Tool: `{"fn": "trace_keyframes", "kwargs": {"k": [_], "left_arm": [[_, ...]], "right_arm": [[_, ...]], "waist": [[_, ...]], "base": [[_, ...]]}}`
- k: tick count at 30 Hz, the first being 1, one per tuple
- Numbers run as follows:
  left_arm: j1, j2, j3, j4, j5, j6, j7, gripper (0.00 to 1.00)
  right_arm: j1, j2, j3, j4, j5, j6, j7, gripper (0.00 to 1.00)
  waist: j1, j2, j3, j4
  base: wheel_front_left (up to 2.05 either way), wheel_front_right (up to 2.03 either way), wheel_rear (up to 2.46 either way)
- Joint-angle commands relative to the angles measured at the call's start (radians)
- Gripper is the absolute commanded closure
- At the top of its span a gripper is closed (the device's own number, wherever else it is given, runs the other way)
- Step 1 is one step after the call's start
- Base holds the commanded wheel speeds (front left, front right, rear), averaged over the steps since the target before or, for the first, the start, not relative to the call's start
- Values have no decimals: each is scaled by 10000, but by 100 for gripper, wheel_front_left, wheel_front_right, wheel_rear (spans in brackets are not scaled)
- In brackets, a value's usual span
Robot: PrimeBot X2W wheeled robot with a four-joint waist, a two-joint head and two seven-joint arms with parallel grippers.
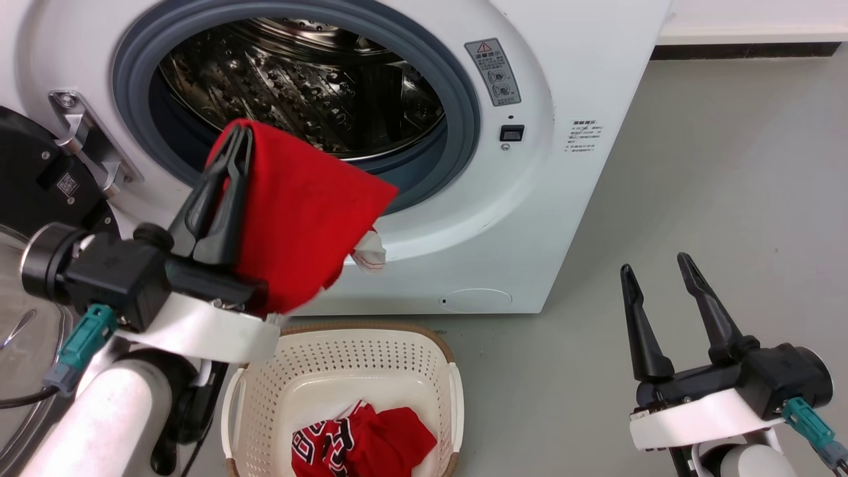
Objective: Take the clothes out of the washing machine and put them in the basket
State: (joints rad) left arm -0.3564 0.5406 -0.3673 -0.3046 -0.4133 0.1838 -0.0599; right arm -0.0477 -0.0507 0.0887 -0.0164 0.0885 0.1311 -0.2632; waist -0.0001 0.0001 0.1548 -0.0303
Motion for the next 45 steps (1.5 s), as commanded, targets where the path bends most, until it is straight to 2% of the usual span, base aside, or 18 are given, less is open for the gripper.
{"fn": "trace_keyframes", "kwargs": {"k": [1, 7, 15, 21, 31, 40, 45], "left_arm": [[197, 46, 26, -33, 8, 17, 26, 100], [688, 121, -286, 105, 54, -46, 45, 100], [1146, -435, -989, 1315, -243, -352, -312, 100], [1216, -930, -1543, 2846, -468, -864, -691, 100], [68, -1653, -1889, 6501, -529, -1569, -1386, 100], [-2031, -2355, -2139, 10750, -291, -2206, -1695, 100], [-3267, -2672, -2385, 12643, -27, -2434, -1754, 100]], "right_arm": [[114, 10, -23, 1, 11, -7, -23, 0], [15, 10, -78, -45, -69, -7, -23, 0], [-410, 10, -59, -139, -179, -7, -23, 0], [-751, 10, -100, -255, -248, -7, -23, 0], [-1627, 10, -203, -577, -314, -7, -23, 0], [-2677, 8, -325, -928, -146, -7, -23, 0], [-3008, 11, -478, -1139, 42, -7, -23, 0]], "waist": [[1, -1, 20, 8], [1, -1, 264, 66], [1, -1, 917, 61], [1, -1, 1703, -85], [1, -1, 3567, -396], [1, -1, 5575, -884], [1, -1, 6419, -1090]], "base": [[0, 0, 0], [0, 0, 0], [0, 0, 0], [0, 0, 0], [0, 0, 0], [0, 0, 0], [0, 0, 0]]}}
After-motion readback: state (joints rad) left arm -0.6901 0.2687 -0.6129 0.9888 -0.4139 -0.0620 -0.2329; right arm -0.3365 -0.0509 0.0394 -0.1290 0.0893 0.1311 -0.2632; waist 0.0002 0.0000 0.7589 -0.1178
